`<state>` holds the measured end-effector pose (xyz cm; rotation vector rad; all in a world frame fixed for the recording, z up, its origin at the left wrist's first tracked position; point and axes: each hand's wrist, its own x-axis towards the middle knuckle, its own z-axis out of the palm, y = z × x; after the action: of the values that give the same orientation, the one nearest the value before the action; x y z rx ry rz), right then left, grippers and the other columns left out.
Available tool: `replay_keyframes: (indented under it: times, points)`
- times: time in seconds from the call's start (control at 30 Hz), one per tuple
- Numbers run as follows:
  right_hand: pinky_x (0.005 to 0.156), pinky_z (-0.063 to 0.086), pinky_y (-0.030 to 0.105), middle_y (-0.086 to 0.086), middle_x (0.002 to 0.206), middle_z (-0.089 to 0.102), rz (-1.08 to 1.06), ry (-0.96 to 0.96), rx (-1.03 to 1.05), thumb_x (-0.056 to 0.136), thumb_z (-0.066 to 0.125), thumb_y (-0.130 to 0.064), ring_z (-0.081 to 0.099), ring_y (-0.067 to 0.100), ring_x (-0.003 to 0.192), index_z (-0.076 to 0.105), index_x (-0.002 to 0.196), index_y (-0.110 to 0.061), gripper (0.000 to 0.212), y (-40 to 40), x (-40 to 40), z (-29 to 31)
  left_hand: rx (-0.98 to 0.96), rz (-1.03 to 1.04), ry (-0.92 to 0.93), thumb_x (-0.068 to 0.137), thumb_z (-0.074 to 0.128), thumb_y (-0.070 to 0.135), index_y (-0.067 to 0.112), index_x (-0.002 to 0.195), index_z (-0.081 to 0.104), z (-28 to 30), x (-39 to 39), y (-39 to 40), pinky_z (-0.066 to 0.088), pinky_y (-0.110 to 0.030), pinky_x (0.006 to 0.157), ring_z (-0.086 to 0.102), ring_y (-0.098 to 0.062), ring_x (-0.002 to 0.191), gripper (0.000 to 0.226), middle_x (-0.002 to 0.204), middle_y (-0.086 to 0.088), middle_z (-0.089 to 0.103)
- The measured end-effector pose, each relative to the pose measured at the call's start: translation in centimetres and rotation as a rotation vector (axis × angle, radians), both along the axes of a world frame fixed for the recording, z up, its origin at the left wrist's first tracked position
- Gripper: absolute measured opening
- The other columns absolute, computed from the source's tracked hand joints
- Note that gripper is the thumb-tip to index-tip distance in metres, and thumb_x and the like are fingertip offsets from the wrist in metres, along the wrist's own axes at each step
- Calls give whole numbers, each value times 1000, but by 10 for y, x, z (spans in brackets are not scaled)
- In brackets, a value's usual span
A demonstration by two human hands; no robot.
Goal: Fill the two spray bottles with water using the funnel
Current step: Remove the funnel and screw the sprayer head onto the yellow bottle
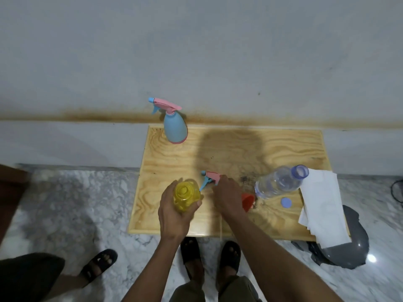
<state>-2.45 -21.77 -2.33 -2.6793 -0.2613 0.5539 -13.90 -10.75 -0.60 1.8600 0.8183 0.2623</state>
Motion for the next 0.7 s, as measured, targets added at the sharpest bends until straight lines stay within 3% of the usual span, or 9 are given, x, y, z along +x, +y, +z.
replay_keyframes:
  times: [0.07,0.2,0.3,0.43,0.53,0.7]
  points:
    - [86,45,39,17,115,63,-31,57,-64,98,44,-11,60,35,106,53,116,-3,22,7,8,1,-2,-20,-10,67,90,29,58,119,47,-8,-1,7,48,-21,94,56,7,111,74,122,26,58]
    - [84,46,41,21,115,62,-101,82,-61,98,44,-10,59,39,106,47,120,-1,24,16,13,-8,-6,-79,-4,69,89,32,36,130,52,-14,-2,14,50,-25,96,60,-4,112,72,122,15,64]
    - [78,44,38,22,116,60,-208,121,11,97,48,-12,59,40,106,44,124,-1,29,23,14,-8,-27,-113,18,70,88,38,30,135,49,-17,-3,19,51,-26,96,61,-6,112,77,121,11,65]
    - [68,34,31,20,109,63,-341,71,201,91,62,-18,61,37,98,45,118,-5,34,27,19,11,-39,-134,27,71,87,36,29,129,52,-12,-1,24,52,-25,91,62,-3,103,68,111,13,66]
    - [68,37,29,11,96,65,-452,-52,391,85,69,-16,62,31,90,47,116,-9,38,26,23,40,-42,-120,8,70,88,38,29,125,55,-7,1,27,55,-32,89,62,1,99,64,108,16,67]
    - [66,47,18,-9,85,66,-707,-126,752,75,83,-25,65,2,77,48,125,-19,61,12,24,99,-71,-82,-42,68,88,40,39,119,51,15,1,27,60,-44,77,64,-2,95,64,106,25,63]
